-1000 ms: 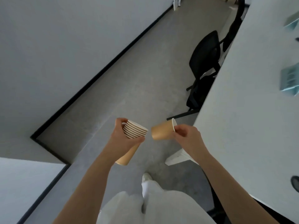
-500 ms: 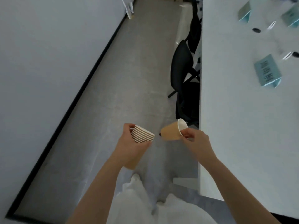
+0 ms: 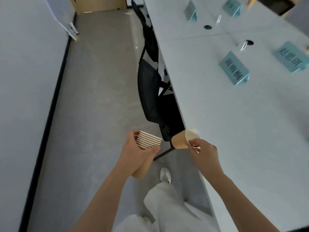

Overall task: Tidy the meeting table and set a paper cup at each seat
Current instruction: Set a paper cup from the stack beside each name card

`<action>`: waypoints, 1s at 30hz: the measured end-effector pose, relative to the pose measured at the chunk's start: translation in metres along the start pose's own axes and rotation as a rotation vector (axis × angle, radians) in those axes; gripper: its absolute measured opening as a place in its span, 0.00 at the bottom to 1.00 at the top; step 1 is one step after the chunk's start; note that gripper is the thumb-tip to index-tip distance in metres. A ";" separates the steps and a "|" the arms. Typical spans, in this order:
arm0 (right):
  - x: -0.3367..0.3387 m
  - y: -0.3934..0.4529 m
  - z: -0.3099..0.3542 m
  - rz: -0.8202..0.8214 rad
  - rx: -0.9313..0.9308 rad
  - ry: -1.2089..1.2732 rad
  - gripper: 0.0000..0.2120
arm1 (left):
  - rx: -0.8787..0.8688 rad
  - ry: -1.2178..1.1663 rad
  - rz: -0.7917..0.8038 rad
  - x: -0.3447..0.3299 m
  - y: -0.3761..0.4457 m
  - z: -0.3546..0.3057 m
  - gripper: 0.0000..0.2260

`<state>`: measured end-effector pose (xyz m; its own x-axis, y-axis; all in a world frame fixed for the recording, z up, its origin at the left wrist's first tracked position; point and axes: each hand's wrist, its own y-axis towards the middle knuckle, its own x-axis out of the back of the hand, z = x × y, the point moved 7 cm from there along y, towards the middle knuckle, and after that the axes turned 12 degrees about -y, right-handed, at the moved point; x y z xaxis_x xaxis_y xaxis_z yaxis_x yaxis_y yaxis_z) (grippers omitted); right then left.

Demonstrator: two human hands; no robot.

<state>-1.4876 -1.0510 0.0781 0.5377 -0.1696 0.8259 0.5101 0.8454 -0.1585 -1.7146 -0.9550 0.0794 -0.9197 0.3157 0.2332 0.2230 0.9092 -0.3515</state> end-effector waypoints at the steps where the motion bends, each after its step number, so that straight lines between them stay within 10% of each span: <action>1: 0.004 0.025 -0.008 -0.018 -0.013 0.000 0.08 | 0.002 -0.003 0.010 -0.012 0.021 -0.007 0.30; 30: 0.007 0.340 -0.051 0.135 -0.110 -0.370 0.21 | 0.058 0.082 0.150 -0.089 0.250 -0.109 0.29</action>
<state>-1.2764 -0.7904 0.0020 0.3373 0.1498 0.9294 0.5312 0.7848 -0.3192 -1.5422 -0.7262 0.0694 -0.8476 0.4697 0.2470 0.3341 0.8339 -0.4394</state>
